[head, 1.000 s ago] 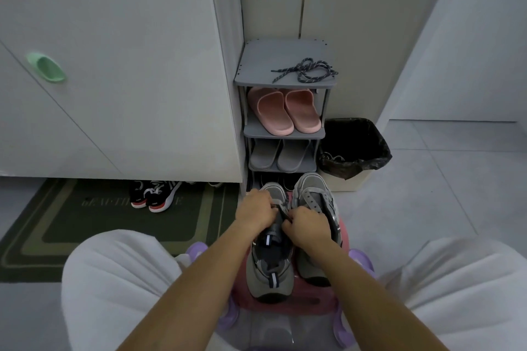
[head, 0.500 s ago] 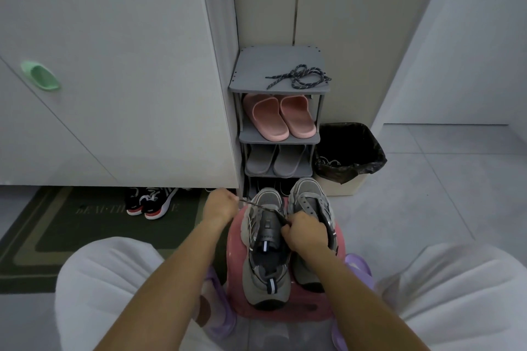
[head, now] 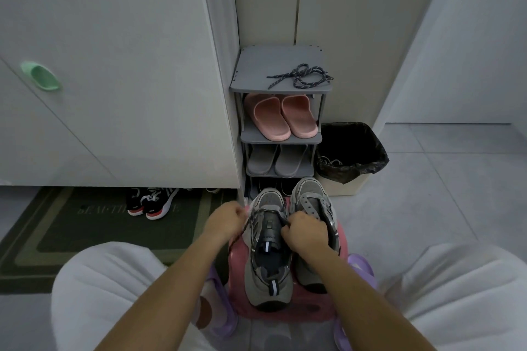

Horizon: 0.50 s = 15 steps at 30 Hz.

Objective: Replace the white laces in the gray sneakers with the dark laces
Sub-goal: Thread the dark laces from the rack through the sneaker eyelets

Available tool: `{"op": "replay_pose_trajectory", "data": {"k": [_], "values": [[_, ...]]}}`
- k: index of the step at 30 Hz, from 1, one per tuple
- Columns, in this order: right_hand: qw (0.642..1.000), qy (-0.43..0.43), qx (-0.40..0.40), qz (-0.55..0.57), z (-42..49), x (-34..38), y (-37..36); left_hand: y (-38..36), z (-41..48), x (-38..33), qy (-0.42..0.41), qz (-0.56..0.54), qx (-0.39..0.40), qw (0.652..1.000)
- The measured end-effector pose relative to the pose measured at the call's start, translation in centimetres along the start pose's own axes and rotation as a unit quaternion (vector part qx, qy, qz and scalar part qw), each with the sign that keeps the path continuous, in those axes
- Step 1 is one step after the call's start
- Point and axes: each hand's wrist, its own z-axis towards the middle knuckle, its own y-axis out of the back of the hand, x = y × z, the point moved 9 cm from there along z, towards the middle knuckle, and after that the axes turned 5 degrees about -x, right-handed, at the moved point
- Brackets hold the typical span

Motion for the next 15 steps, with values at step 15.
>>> {"op": "replay_pose_trajectory", "data": {"k": [15], "values": [[0.999,-0.031,-0.010,0.006,-0.6,-0.1,0.6,-1.0,1.0,-4.6,0.018,-0.007,0.022,1.000]]}}
